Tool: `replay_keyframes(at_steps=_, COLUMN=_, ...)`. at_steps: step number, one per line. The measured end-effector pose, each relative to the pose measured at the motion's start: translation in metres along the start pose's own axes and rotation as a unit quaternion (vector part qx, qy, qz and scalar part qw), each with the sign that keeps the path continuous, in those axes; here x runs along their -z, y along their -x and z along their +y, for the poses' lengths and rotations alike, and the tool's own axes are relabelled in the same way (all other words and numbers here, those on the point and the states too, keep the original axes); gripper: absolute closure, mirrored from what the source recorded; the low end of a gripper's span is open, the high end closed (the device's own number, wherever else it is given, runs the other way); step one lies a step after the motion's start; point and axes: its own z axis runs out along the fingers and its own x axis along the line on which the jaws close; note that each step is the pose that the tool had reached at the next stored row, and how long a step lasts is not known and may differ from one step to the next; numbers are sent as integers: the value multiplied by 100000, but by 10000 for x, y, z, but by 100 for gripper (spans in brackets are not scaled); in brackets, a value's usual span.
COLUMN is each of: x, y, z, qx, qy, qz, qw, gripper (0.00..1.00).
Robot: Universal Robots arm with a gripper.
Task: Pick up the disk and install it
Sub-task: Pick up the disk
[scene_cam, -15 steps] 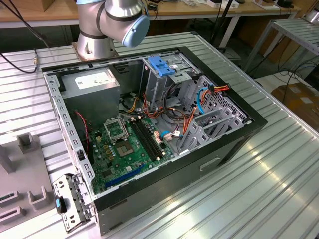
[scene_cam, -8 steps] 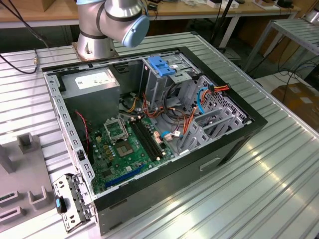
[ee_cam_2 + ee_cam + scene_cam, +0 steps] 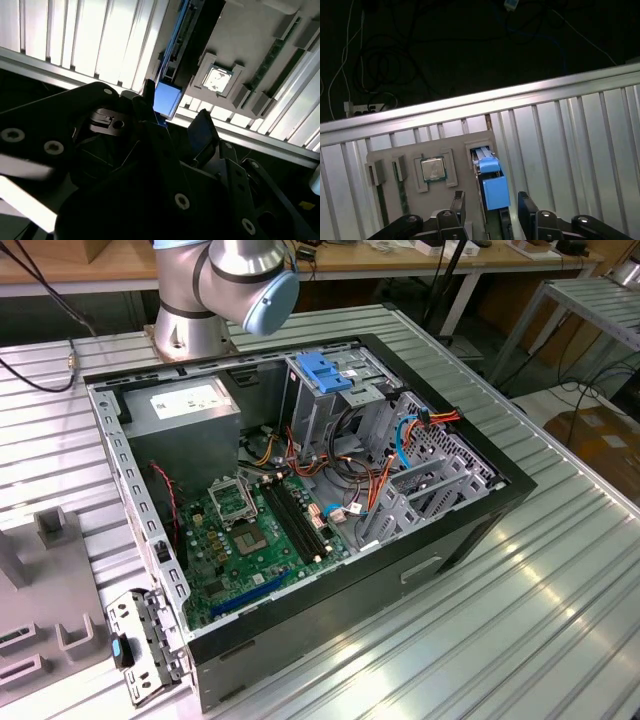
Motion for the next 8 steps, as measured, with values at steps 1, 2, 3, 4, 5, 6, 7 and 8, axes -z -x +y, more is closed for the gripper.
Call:
replay_keyframes(at_steps=1, x=-25, y=10, z=3, qx=143, qy=4, qz=5, qw=100000, gripper=46)
replay_keyframes(at_steps=2, x=-46, y=14, z=6, qx=306, qy=6, qz=9, qw=100000, gripper=46)
replay_keyframes(at_steps=3, x=-73, y=17, z=13, qx=560, qy=16, qz=7, qw=99998, gripper=46)
replay_keyframes(at_steps=4, x=-93, y=21, z=18, qx=765, qy=23, qz=12, qw=99997, gripper=46)
replay_keyframes(at_steps=5, x=-112, y=29, z=28, qx=985, qy=31, qz=24, qw=99995, gripper=46)
replay_keyframes(at_steps=6, x=-126, y=36, z=37, qx=1167, qy=27, qz=58, qw=99993, gripper=46)
replay_keyframes(at_steps=7, x=-138, y=45, z=45, qx=1354, qy=23, qz=119, qw=99991, gripper=46)
replay_keyframes(at_steps=8, x=-156, y=54, z=57, qx=1628, qy=12, qz=195, qw=99987, gripper=46)
